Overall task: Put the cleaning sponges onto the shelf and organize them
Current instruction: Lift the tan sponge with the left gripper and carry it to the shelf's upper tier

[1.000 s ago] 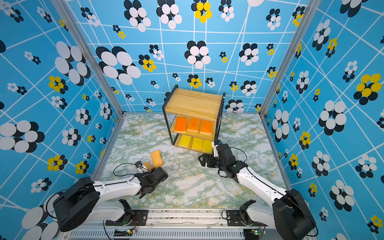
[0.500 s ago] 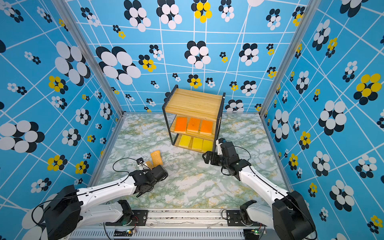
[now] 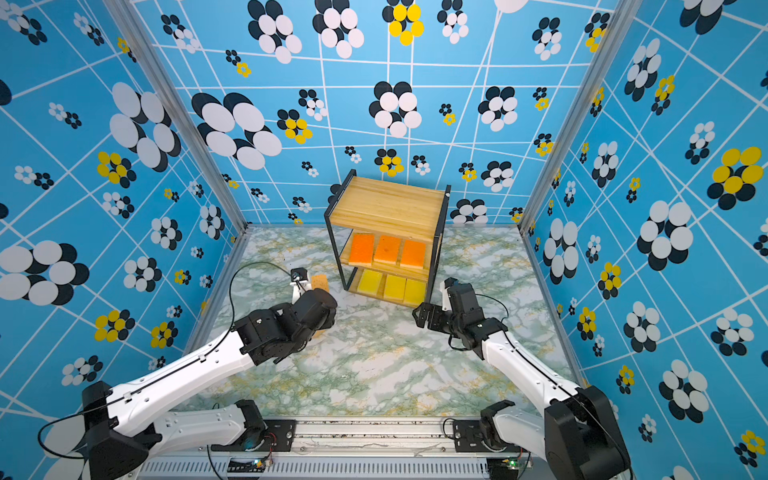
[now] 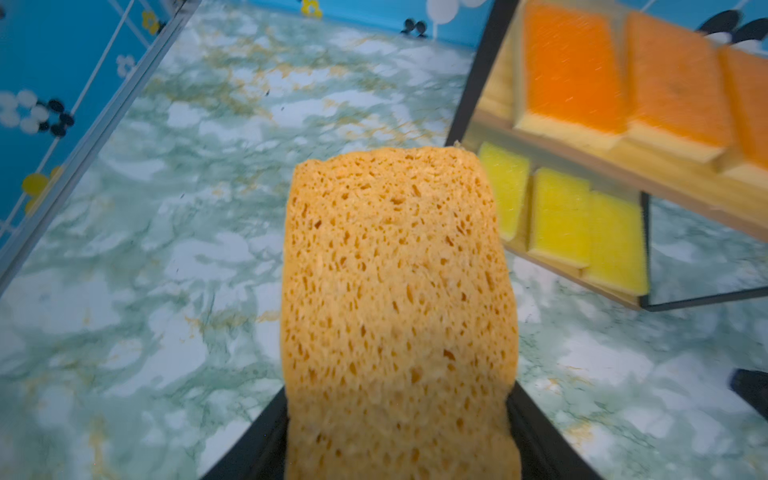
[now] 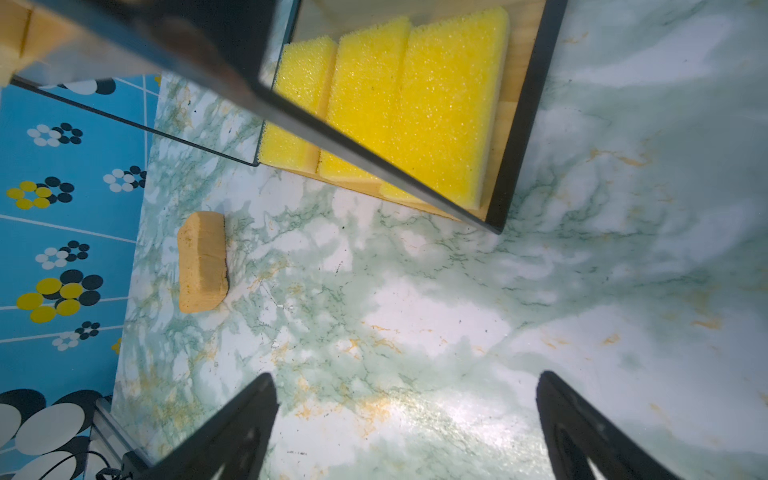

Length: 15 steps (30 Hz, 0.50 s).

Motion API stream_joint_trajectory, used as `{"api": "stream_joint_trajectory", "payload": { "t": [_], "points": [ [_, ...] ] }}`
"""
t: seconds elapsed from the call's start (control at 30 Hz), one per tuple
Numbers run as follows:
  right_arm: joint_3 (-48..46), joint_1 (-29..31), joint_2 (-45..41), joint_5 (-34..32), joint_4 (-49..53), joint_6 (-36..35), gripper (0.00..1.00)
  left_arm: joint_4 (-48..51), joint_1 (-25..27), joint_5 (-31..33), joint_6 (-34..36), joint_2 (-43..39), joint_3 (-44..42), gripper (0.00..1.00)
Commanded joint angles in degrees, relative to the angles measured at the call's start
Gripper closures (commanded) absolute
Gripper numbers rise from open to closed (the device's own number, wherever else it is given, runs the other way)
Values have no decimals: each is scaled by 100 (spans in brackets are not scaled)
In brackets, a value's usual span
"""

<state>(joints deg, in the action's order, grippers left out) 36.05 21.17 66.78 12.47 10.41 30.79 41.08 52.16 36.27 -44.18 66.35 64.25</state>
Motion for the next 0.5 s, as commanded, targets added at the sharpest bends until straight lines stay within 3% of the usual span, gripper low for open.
{"api": "stream_joint_trajectory", "payload": {
  "t": [0.0,0.27,0.47],
  "points": [
    [134,-52,-72,-94,299,-82,1,-389,131,-276,1591,119,752,62],
    [128,-113,-281,-183,507,-124,1,-812,233,-1111,3478,930,2475,61],
    [183,-156,-509,-289,711,-194,1,-1235,224,-1218,4239,1756,3576,58]
  ]
}}
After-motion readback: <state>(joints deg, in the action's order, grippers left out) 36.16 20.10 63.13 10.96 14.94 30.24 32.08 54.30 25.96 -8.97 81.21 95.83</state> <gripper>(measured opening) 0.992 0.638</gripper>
